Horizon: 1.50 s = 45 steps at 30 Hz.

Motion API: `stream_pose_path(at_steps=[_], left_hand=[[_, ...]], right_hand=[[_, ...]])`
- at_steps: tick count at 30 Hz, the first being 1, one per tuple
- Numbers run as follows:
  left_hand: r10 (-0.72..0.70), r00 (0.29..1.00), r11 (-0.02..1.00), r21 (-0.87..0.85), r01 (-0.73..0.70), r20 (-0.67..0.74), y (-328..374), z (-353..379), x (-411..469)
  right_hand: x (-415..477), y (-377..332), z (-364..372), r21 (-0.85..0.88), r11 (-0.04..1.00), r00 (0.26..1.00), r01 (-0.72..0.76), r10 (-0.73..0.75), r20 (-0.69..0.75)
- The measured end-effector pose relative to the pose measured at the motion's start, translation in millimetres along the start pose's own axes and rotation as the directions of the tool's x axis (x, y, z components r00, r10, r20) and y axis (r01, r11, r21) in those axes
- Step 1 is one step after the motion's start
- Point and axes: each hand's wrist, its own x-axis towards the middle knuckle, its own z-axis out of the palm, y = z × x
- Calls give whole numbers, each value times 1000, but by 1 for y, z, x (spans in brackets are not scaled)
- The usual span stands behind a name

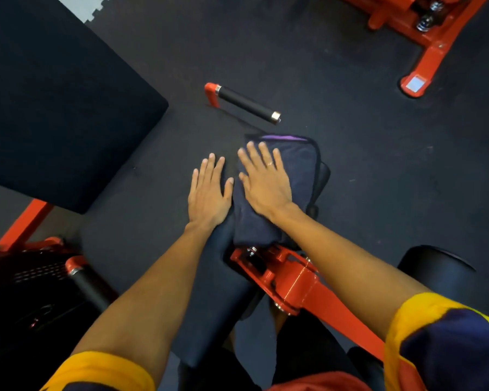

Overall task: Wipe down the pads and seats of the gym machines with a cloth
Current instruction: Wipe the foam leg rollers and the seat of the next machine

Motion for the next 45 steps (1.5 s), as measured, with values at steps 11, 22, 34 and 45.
stream_pose_path(at_steps=[11, 22, 34, 45], left_hand=[[-140, 989, 990, 27, 142, -53, -6, -2, -7], [-137, 991, 990, 30, 137, -8, -14, -10, -17], [-196, 980, 980, 17, 196, -19, -30, -16, 40], [-184, 981, 980, 71, 188, -60, -33, -10, 43]], right_hand=[[32, -2, -5, 1, 1000, 1000, -5, 5, -1], [30, 33, -1, -11, 924, 921, 383, -381, 85], [56, 43, 1, -13, 933, 929, 361, -358, 87], [169, 2, -25, 199, 951, 959, -239, 198, 203]])
